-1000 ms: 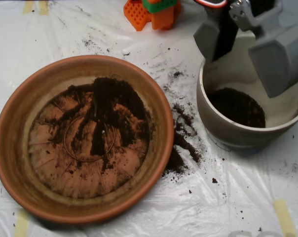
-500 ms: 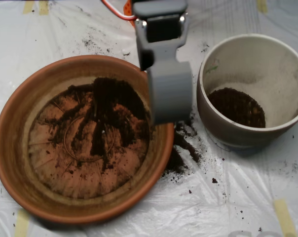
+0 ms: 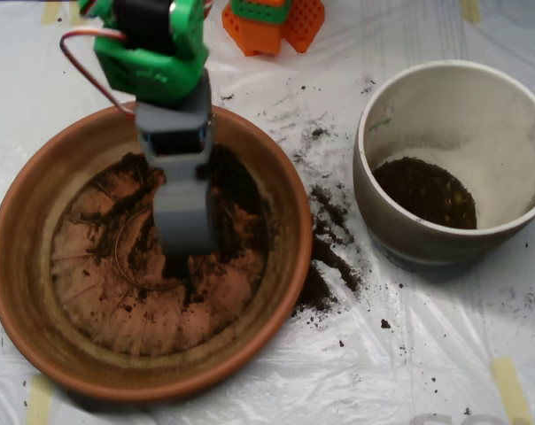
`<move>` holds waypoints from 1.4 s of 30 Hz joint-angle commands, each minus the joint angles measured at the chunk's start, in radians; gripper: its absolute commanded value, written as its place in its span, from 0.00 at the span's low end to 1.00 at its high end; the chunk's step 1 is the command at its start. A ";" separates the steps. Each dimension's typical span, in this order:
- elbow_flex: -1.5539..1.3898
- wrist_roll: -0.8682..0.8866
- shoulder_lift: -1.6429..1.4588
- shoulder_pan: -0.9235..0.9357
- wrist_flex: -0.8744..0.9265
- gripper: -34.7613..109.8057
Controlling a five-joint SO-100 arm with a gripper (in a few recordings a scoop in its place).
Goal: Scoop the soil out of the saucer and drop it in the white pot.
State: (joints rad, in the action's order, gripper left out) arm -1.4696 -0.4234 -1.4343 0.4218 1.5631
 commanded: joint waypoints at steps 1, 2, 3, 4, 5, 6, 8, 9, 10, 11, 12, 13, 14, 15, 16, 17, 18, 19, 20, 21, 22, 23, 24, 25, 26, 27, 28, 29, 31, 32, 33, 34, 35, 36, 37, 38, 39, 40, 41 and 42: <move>0.002 -0.072 0.049 0.063 -0.028 0.61; 0.002 -0.086 0.069 0.071 -0.032 0.62; -0.006 -0.103 0.074 0.077 -0.043 0.63; -0.014 -0.115 0.077 0.081 -0.048 0.64; -0.026 -0.126 0.075 0.084 -0.055 0.64; -0.037 -0.135 0.072 0.084 -0.063 0.65; -0.046 -0.149 0.072 0.083 -0.069 0.65; -0.046 -0.155 0.078 0.080 -0.072 0.66; -0.048 -0.161 0.084 0.078 -0.075 0.66; -0.046 -0.164 0.094 0.077 -0.078 0.66; -0.037 -0.166 0.109 0.077 -0.078 0.66; -0.029 -0.164 0.124 0.077 -0.083 0.66; -0.021 -0.161 0.140 0.078 -0.094 0.65; -0.002 -0.155 0.161 0.086 -0.094 0.65; 0.006 -0.155 0.172 0.094 -0.100 0.64; 0.002 -0.149 0.173 0.101 -0.127 0.64; -0.006 -0.143 0.166 0.112 -0.153 0.64; -0.020 -0.143 0.155 0.118 -0.179 0.64; -0.028 -0.143 0.153 0.120 -0.193 0.63; -0.028 -0.141 0.156 0.120 -0.198 0.63; -0.031 -0.140 0.158 0.120 -0.206 0.63; -0.029 -0.135 0.166 0.117 -0.213 0.64; -0.017 -0.130 0.179 0.115 -0.215 0.64; 0.005 -0.126 0.206 0.110 -0.202 0.64; 0.035 -0.124 0.244 0.107 -0.179 0.63; 0.072 -0.123 0.288 0.104 -0.146 0.63; 0.094 -0.118 0.319 0.101 -0.135 0.63; 0.091 -0.115 0.330 0.100 -0.152 0.63; 0.089 -0.103 0.348 0.100 -0.167 0.63; 0.087 -0.095 0.351 0.104 -0.178 0.63; 0.075 -0.083 0.345 0.110 -0.202 0.62; 0.066 -0.072 0.342 0.117 -0.219 0.62; 0.058 -0.074 0.342 0.117 -0.221 0.62; 0.044 -0.080 0.339 0.110 -0.222 0.61; 0.017 -0.081 0.321 0.110 -0.232 0.61; -0.023 -0.089 0.290 0.106 -0.247 0.60; -0.071 -0.094 0.253 0.101 -0.268 0.59; -0.126 -0.097 0.210 0.097 -0.293 0.58; -0.176 -0.101 0.167 0.089 -0.311 0.56; -0.219 -0.101 0.127 0.083 -0.325 0.53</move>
State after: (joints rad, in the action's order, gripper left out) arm -1.5785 -0.5185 -1.1873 0.5139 1.2686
